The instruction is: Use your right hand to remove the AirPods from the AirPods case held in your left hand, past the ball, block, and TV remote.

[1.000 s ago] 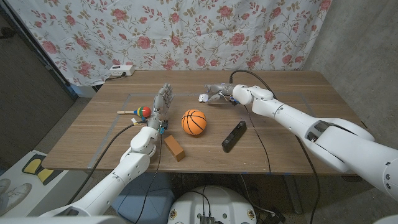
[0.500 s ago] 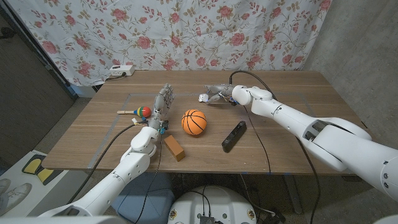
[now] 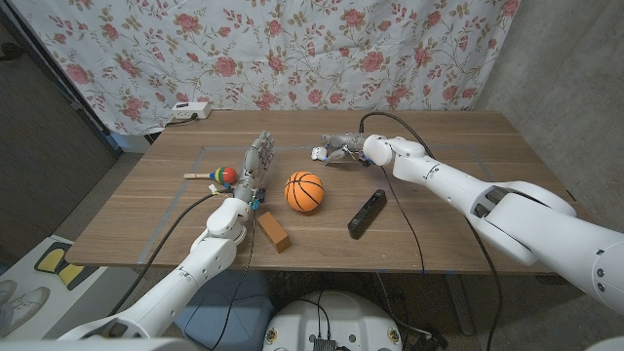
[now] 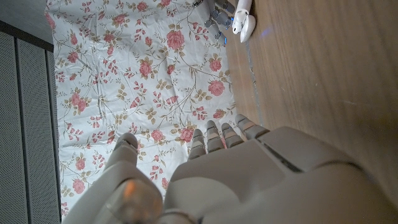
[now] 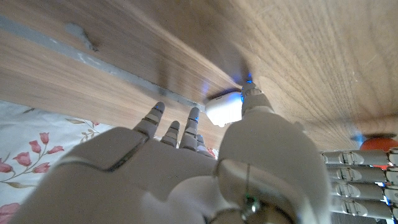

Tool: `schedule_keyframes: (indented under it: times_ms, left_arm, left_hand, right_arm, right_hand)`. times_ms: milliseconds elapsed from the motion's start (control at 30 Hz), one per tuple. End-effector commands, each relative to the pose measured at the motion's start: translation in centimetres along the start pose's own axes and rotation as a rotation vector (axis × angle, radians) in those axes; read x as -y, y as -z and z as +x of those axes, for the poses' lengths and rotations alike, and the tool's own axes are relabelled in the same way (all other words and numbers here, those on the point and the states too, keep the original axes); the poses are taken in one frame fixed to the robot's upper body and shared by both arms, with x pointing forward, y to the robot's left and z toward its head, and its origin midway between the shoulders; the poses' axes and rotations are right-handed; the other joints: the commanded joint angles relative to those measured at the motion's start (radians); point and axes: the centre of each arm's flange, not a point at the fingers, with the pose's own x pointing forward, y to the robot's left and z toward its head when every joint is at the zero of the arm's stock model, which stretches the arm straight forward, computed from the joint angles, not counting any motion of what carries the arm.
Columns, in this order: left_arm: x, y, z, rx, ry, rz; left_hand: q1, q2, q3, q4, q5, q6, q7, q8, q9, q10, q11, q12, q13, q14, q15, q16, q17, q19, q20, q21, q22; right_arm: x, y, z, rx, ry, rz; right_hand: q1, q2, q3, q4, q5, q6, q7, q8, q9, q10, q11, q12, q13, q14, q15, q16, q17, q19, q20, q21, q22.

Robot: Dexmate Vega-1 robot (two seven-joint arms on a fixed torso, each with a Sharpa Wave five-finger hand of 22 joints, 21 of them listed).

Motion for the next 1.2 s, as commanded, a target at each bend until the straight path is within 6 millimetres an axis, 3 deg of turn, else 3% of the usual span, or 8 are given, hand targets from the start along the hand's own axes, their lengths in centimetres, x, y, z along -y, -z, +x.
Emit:
schedule_keyframes:
  times_ms: [33, 200, 533, 733, 867, 1200]
  left_arm:
    - [-0.14, 0.19, 0.26, -0.003, 0.000, -0.005]
    - [-0.30, 0.16, 0.28, -0.002, -0.001, -0.005]
    - [-0.36, 0.39, 0.12, -0.004, -0.004, -0.012]
    - [-0.40, 0.38, 0.11, -0.005, -0.007, -0.008]
    - [-0.33, 0.40, 0.19, -0.007, -0.002, -0.011]
    - [-0.37, 0.35, 0.20, -0.009, 0.004, -0.007]
  left_hand:
    - [0.008, 0.001, -0.005, 0.000, 0.001, -0.005, -0.003, -0.002, 0.003, 0.013, -0.001, 0.003, 0.002, 0.004, -0.003, 0.004, 0.006, 0.009, 0.002, 0.001, 0.006]
    - [0.008, 0.001, -0.005, 0.000, 0.001, -0.005, -0.003, -0.002, 0.003, 0.014, -0.001, 0.003, 0.002, 0.005, -0.004, 0.004, 0.006, 0.009, 0.002, 0.001, 0.006]
    - [0.009, 0.002, -0.005, 0.000, 0.001, -0.005, -0.003, -0.002, 0.003, 0.015, 0.001, 0.003, 0.002, 0.005, -0.003, 0.004, 0.006, 0.009, 0.001, 0.001, 0.006]
    - [0.009, 0.002, -0.005, 0.001, 0.001, -0.006, -0.003, -0.002, 0.003, 0.015, -0.002, 0.002, 0.002, 0.005, -0.002, 0.004, 0.006, 0.009, 0.001, 0.001, 0.006]
    - [0.009, 0.002, -0.005, 0.001, 0.001, -0.005, -0.002, -0.002, 0.003, 0.015, -0.001, 0.002, 0.002, 0.005, -0.003, 0.004, 0.006, 0.009, 0.001, 0.001, 0.006]
    - [0.008, 0.002, -0.006, 0.001, 0.001, -0.006, -0.002, -0.002, 0.003, 0.016, -0.002, 0.002, 0.002, 0.005, -0.003, 0.004, 0.006, 0.009, 0.000, 0.001, 0.006]
  right_arm:
    - [-0.22, 0.05, 0.46, 0.002, -0.004, 0.007]
    - [-0.32, 0.00, 0.66, 0.000, -0.005, 0.012]
    - [-0.37, 0.01, 0.71, -0.005, -0.007, 0.013]
    - [-0.47, 0.12, 0.61, -0.004, -0.001, 0.015]
    - [-0.54, -0.10, 0.50, 0.010, 0.000, 0.024]
    - [-0.54, -0.51, 0.27, 0.034, 0.001, 0.046]
  right_hand:
    - [-0.019, -0.006, -0.006, 0.011, 0.010, -0.206, 0.001, 0.002, 0.004, 0.004, -0.008, 0.005, 0.008, -0.003, -0.007, 0.009, 0.005, 0.001, -0.003, 0.004, 0.002]
    - [-0.044, -0.012, -0.012, 0.023, 0.016, -0.205, 0.008, 0.004, 0.004, 0.017, -0.002, 0.011, 0.015, 0.002, -0.003, 0.013, 0.007, 0.005, 0.005, 0.006, 0.002]
    - [-0.074, -0.016, -0.018, 0.036, 0.023, -0.196, 0.006, 0.008, 0.004, 0.043, -0.015, 0.022, 0.026, 0.008, -0.010, 0.018, 0.010, 0.008, -0.003, 0.007, 0.003]
    - [-0.069, -0.011, -0.006, 0.029, 0.035, -0.185, 0.004, 0.011, 0.004, 0.080, -0.049, 0.041, 0.038, 0.025, -0.026, 0.021, 0.009, 0.014, -0.006, 0.008, 0.002]
    - [-0.069, -0.009, 0.002, 0.026, 0.044, -0.178, -0.005, 0.012, 0.004, 0.098, -0.091, 0.051, 0.047, 0.036, -0.038, 0.023, 0.008, 0.014, -0.011, 0.007, 0.002]
    - [-0.050, -0.009, 0.016, 0.010, 0.053, -0.178, -0.007, 0.011, 0.003, 0.089, -0.103, 0.051, 0.056, 0.039, -0.035, 0.020, 0.004, 0.016, -0.008, 0.007, 0.002]
